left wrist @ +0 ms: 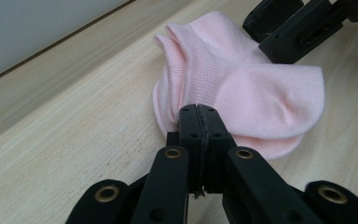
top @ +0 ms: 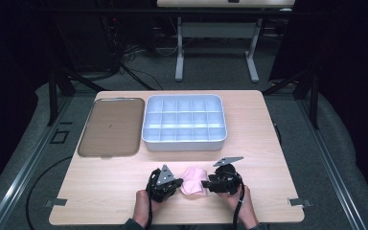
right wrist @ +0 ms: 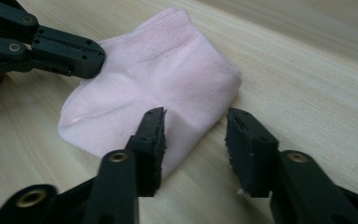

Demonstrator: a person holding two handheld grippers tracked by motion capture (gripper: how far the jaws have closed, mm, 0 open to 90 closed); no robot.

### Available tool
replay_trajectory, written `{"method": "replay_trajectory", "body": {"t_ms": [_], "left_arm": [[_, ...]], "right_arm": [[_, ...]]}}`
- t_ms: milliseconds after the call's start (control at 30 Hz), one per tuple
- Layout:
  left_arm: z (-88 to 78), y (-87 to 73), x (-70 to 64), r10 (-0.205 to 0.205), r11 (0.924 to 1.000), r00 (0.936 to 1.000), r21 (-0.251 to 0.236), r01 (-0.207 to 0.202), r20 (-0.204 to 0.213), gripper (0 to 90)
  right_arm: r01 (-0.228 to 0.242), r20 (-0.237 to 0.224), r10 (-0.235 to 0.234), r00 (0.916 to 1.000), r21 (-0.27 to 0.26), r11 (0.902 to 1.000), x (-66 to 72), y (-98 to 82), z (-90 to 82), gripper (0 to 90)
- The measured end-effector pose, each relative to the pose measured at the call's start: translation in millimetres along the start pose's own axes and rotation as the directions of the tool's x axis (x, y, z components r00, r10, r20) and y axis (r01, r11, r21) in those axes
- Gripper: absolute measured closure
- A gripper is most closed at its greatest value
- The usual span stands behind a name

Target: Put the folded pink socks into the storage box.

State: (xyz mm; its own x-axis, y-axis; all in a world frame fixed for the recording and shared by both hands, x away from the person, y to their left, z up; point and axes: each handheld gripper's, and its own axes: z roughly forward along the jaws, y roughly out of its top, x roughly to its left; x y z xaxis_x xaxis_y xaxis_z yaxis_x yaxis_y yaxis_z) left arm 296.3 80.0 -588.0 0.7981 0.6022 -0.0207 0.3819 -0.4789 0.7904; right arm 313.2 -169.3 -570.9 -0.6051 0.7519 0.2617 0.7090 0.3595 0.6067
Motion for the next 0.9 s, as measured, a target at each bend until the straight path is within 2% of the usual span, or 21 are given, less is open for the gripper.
{"method": "replay_trajectory", "body": {"t_ms": [133, 233, 467, 567, 633, 700, 733, 900], "left_arm": [[-0.1, 0.1, -0.1, 0.006, 1.0000, 1.0000, 0.001, -0.006, -0.002, 89.3], [-0.1, 0.0, -0.1, 0.006, 1.0000, 1.0000, 0.001, -0.006, -0.001, 89.3], [-0.1, -0.1, 0.1, -0.002, 1.0000, 1.0000, 0.000, 0.002, 0.001, 89.3], [-0.1, -0.1, 0.2, -0.008, 1.0000, 1.0000, 0.001, 0.008, 0.004, 89.3], [0.0, -0.1, 0.2, -0.005, 1.0000, 1.0000, 0.000, 0.005, 0.002, 89.3], [0.0, -0.1, 0.0, -0.004, 1.0000, 1.0000, -0.001, 0.004, 0.001, 89.3], [0.0, -0.1, -0.1, -0.003, 1.0000, 1.0000, -0.001, 0.003, 0.001, 89.3], [-0.1, -0.1, 0.0, -0.001, 1.0000, 1.0000, 0.000, 0.001, -0.001, 89.3]], "right_arm": [[-0.020, 0.012, 0.021, 0.9997, -0.007, 0.9998, 2.6, 0.5, 3.3, 74.9], [-0.035, 0.000, 0.035, 0.9994, -0.019, 0.9992, 1.2, -0.6, 3.3, 82.2], [-0.025, 0.021, 0.026, 0.9994, -0.050, 0.9984, 6.4, 0.1, -5.3, 89.8], [-0.014, 0.021, 0.015, 0.9997, -0.055, 0.9984, 9.2, 2.5, -9.0, 89.5], [-0.014, 0.039, 0.016, 0.9991, -0.034, 0.9993, 9.2, 3.7, -8.0, 81.3], [-0.025, 0.050, 0.027, 0.9984, -0.043, 0.9988, 7.1, 2.4, -6.7, 76.4], [-0.038, 0.052, 0.040, 0.9979, -0.035, 0.9987, 6.8, 2.0, -6.4, 74.2], [-0.039, 0.061, 0.040, 0.9973, -0.025, 0.9989, 8.1, 1.7, 1.3, 66.8]]}}
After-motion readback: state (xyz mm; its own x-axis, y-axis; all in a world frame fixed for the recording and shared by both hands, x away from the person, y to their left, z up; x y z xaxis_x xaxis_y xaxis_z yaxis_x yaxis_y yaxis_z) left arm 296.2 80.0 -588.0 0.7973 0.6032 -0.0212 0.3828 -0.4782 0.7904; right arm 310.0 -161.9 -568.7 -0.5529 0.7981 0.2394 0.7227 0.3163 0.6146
